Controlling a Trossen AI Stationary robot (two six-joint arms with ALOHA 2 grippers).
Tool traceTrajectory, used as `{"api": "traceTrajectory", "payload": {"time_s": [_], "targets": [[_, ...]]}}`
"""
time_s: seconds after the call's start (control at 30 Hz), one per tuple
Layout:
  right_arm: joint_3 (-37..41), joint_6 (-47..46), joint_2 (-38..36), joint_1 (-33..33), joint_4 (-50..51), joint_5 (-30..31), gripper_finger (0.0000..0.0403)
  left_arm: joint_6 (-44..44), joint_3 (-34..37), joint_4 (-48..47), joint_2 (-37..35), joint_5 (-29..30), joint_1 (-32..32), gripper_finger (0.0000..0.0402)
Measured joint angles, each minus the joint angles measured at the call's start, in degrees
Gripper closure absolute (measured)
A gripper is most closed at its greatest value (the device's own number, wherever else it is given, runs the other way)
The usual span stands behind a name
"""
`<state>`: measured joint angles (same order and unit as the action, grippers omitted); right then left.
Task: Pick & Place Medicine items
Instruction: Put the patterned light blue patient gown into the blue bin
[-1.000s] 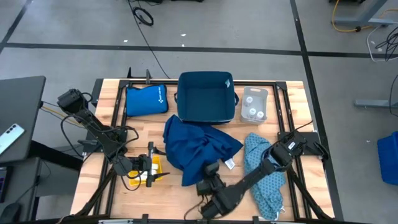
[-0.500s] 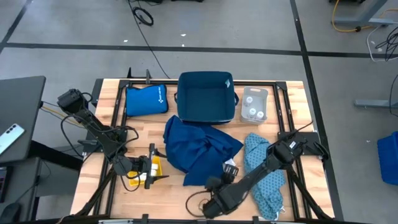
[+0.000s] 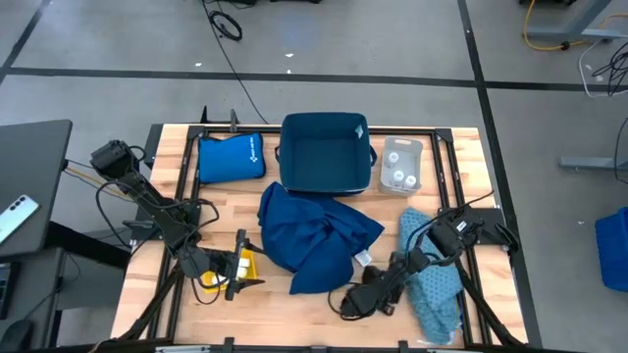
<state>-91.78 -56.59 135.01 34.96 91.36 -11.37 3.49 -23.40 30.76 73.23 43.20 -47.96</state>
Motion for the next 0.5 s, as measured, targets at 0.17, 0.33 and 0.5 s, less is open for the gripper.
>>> {"api": "traceTrajectory", "payload": {"time_s": [0.17,0.33,0.5], "targets": [[1.85,-2.32,0.01,-0.15,0.08,-2.63,0.0171,1.82,0.00,-0.20,0.00,0.23,0.06,0.0040],[1.89,-5.23,0.12,-0.92,-0.12,-4.95,0.0170,2.55,0.00,-0.20,-0.01,0.18,0.71,0.0040],[2.02,-10.87,0.06,-0.47,-1.91,-5.84,0.0180,2.51,0.00,-0.22,-0.02,0.17,0.80,0.0040]]}}
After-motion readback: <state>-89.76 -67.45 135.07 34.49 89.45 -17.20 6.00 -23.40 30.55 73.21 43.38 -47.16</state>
